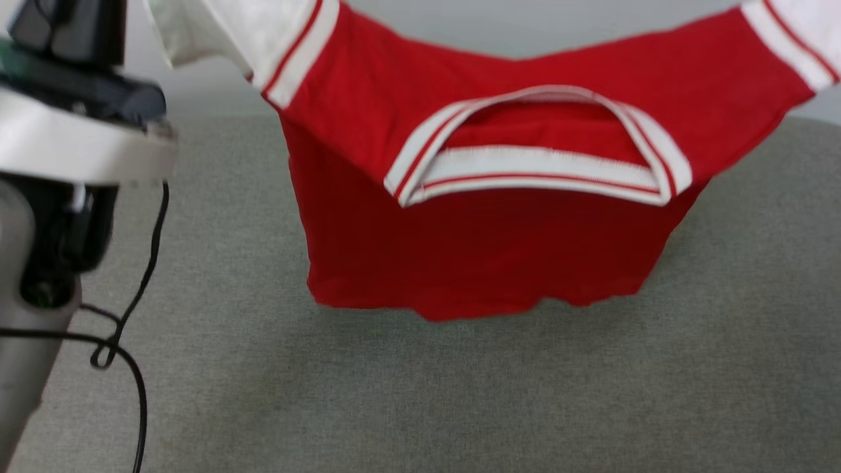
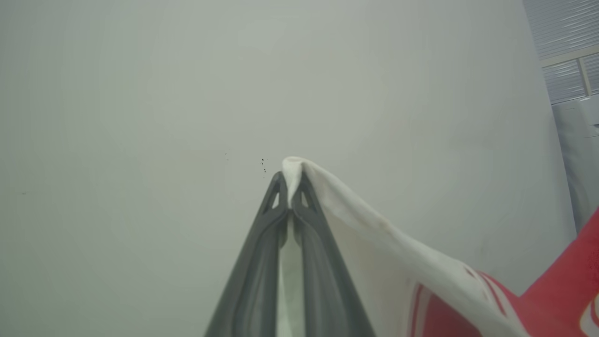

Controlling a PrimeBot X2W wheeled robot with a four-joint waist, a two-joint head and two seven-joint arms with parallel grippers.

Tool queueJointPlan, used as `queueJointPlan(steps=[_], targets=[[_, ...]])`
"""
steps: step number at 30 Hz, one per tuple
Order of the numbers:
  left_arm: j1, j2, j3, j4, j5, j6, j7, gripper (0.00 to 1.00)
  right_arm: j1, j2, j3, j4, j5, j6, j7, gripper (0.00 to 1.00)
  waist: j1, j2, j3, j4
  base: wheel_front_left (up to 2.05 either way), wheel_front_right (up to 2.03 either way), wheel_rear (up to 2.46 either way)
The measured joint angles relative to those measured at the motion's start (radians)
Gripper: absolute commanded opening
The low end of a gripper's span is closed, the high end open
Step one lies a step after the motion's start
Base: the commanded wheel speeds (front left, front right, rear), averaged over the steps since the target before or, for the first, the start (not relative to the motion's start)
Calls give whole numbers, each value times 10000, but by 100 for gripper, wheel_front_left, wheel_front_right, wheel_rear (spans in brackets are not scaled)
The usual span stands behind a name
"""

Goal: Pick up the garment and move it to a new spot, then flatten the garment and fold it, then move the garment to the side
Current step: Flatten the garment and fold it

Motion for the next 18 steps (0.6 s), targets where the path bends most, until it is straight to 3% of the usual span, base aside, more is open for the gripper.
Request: queueJointPlan(steps=[5, 6, 18], targets=[[-1976, -462, -59, 959, -4, -397, 48, 0, -1908, -142, 345, 752, -84, 0, 82, 0, 1, 0, 771, 39, 0, 0, 0], [-3070, -742, -138, 1618, -4, -673, 71, 0, -3037, -161, 619, 1315, -132, 0, 127, 0, 1, 0, 1304, 72, 0, 0, 0], [-6903, -1394, -462, 4552, 445, -1580, -17, 0, -7392, -61, 1751, 4282, -794, 0, -40, 0, 2, 0, 3339, 173, 0, 0, 0]])
